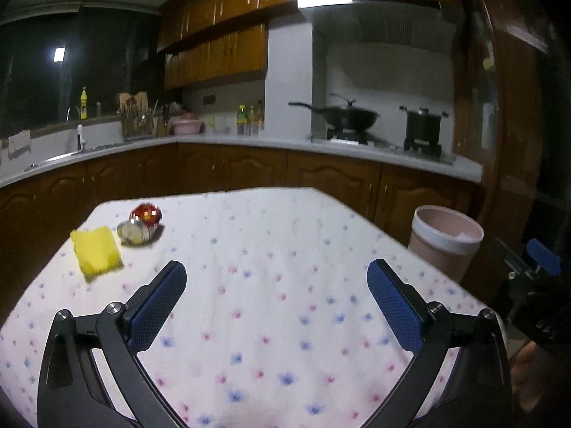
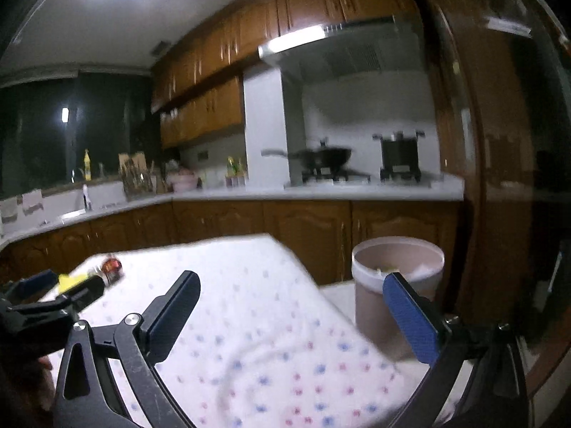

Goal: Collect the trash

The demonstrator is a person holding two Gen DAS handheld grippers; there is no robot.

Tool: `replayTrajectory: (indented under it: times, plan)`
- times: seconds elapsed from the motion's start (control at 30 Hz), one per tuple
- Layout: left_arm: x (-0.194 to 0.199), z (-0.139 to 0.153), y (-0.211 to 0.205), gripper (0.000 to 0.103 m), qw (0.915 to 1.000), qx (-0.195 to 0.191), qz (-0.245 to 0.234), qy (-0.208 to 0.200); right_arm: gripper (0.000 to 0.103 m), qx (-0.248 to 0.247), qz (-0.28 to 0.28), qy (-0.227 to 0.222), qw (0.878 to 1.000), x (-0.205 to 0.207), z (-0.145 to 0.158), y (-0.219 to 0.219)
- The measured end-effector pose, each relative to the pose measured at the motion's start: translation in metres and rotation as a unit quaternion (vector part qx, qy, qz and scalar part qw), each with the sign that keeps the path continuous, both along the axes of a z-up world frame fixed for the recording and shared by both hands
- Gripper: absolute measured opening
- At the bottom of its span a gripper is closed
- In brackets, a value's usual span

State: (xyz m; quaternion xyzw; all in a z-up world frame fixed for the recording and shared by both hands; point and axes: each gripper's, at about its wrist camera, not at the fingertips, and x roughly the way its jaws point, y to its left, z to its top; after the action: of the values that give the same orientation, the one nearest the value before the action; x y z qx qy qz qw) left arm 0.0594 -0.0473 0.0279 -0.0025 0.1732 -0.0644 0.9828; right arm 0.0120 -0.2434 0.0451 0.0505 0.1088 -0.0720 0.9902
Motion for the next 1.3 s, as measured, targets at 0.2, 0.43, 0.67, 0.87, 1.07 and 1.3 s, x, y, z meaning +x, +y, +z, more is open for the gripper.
replayTrajectory:
  times: [0.2, 0.43, 0.67, 0.87, 1.07, 1.3]
  plan:
    - [0.002, -0.017, -0.001, 0.103, 0.9997, 0.01, 0.005, 0.022, 0.103, 0.017, 0.006, 0.035, 0.999, 0.003, -0.024, -0.003]
    - [0.0, -0.029, -0.002, 0.103, 0.9991, 0.018, 0.016, 0.034, 0.103, 0.024, 0.015, 0.041, 0.999, -0.001, -0.032, -0.001]
    - [-0.004, -0.031, 0.002, 0.103, 0.9989, 0.02, 0.027, 0.033, 0.103, 0.029, 0.026, 0.046, 0.998, 0.0, -0.037, 0.003]
    - [-0.005, -0.033, 0.007, 0.103, 0.9986, 0.019, 0.034, 0.035, 0.103, 0.028, 0.034, 0.041, 0.998, -0.002, -0.037, 0.007]
    - [-0.006, -0.034, 0.01, 0.103, 0.9984, 0.016, 0.038, 0.038, 0.103, 0.029, 0.038, 0.044, 0.998, -0.002, -0.037, 0.009]
    - [-0.006, -0.034, 0.01, 0.103, 0.9984, 0.016, 0.038, 0.038, 0.103, 0.027, 0.042, 0.046, 0.998, -0.001, -0.038, 0.011]
